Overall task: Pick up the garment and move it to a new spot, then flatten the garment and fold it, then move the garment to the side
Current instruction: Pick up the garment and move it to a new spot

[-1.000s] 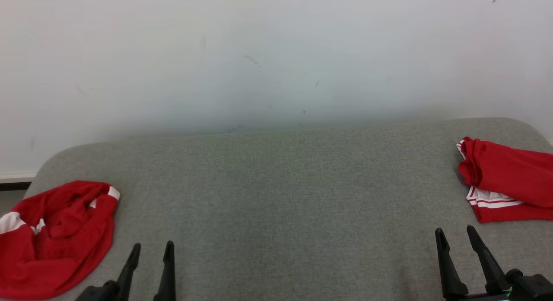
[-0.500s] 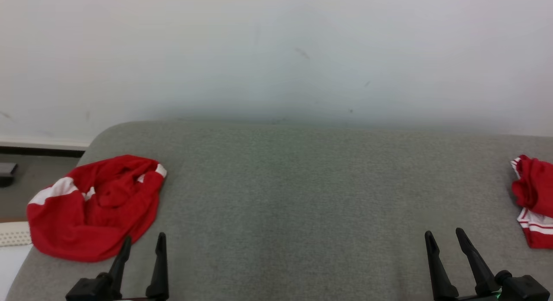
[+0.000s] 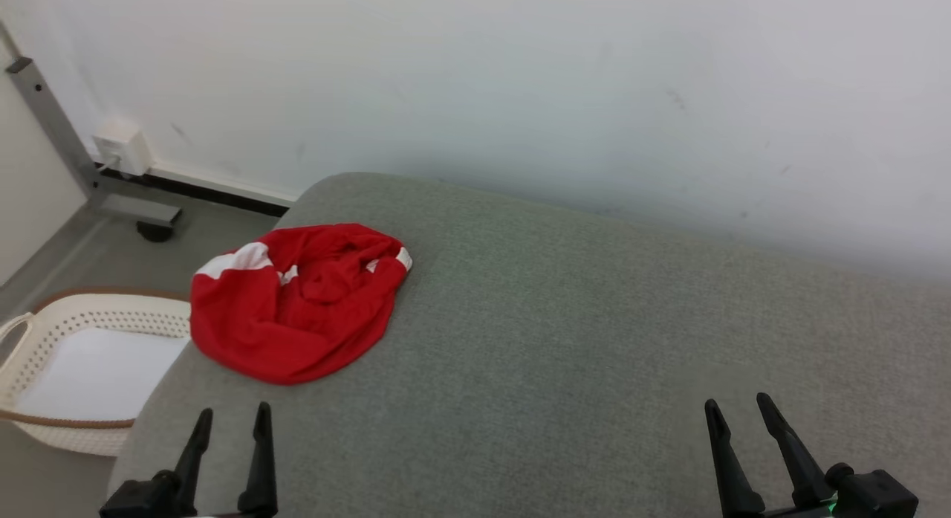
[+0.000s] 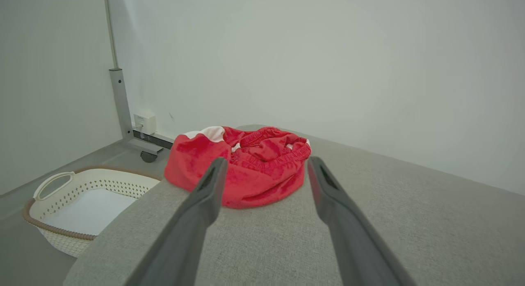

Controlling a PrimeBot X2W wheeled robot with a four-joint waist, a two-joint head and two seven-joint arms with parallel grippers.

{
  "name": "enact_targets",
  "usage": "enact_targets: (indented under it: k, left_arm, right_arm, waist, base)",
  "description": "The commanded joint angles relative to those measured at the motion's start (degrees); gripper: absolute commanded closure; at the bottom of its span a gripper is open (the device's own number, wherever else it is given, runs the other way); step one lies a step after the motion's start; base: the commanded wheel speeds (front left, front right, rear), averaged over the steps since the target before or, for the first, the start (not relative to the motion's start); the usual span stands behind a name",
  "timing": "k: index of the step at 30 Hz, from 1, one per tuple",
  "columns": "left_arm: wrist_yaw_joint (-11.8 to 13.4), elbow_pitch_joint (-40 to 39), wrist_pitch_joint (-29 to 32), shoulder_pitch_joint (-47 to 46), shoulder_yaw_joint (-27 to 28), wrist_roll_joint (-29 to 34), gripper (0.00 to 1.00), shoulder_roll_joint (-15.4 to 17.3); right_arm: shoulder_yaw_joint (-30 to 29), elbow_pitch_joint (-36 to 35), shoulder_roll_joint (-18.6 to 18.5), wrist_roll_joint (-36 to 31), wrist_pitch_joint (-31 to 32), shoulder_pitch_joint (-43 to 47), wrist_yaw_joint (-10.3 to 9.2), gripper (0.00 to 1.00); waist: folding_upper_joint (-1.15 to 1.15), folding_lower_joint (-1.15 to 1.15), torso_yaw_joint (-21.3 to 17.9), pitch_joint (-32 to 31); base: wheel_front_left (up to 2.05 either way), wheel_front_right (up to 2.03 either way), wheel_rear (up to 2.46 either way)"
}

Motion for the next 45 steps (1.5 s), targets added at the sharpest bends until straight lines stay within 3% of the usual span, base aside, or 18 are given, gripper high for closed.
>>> enact_targets:
  k: [1,8,17,22,28,34,45]
  left_arm:
    - [-0.06,0.22,-0.08,-0.19,0.29,0.18,0.00,0.24]
    - [-0.26,0.63,-0.08,-0.71,0.77,0.43,0.00,0.45]
    - [-0.34,1.56,-0.08,-2.58,1.32,-0.27,0.00,1.78]
    - [-0.45,3.25,1.50,-7.64,-0.37,-0.98,0.00,4.71]
    - [-0.49,7.06,10.27,-16.39,0.33,-3.83,0.00,8.45]
    - [-0.53,14.42,15.97,-24.61,-1.18,-9.27,0.00,14.37]
    - [-0.43,27.26,20.88,-34.67,-6.17,-17.14,0.00,20.61]
  right_arm:
    - [0.16,0.21,-0.13,0.31,-0.17,-0.96,-0.11,0.00]
    - [0.96,0.62,0.18,0.50,-0.16,-1.64,-0.11,0.00]
    - [1.46,0.96,-0.18,0.84,-0.16,-1.72,-0.11,0.00]
    - [1.60,0.93,-0.61,0.79,-0.16,-2.27,-0.11,0.00]
    - [2.54,0.67,-0.89,0.23,-0.17,-3.97,-0.11,0.00]
    - [2.55,0.06,-1.35,-0.46,-0.16,-6.85,-0.11,0.00]
    - [2.93,-0.65,-0.55,-1.13,-0.16,-11.13,-0.11,0.00]
  waist:
    - [0.00,0.00,2.62,-0.08]
    - [0.00,0.00,3.46,-0.07]
    - [0.00,0.00,0.62,0.33]
    - [0.00,0.00,-1.05,1.01]
    - [0.00,0.00,-4.54,3.69]
    - [0.00,0.00,-9.34,9.38]
    - [0.00,0.00,-17.17,16.63]
  base:
    - [0.00,0.00,0.00]
    - [0.00,0.00,0.00]
    - [0.00,0.00,0.00]
    - [0.00,0.00,0.00]
    - [0.00,0.00,0.00]
    - [0.00,0.00,0.00]
    - [0.00,0.00,0.00]
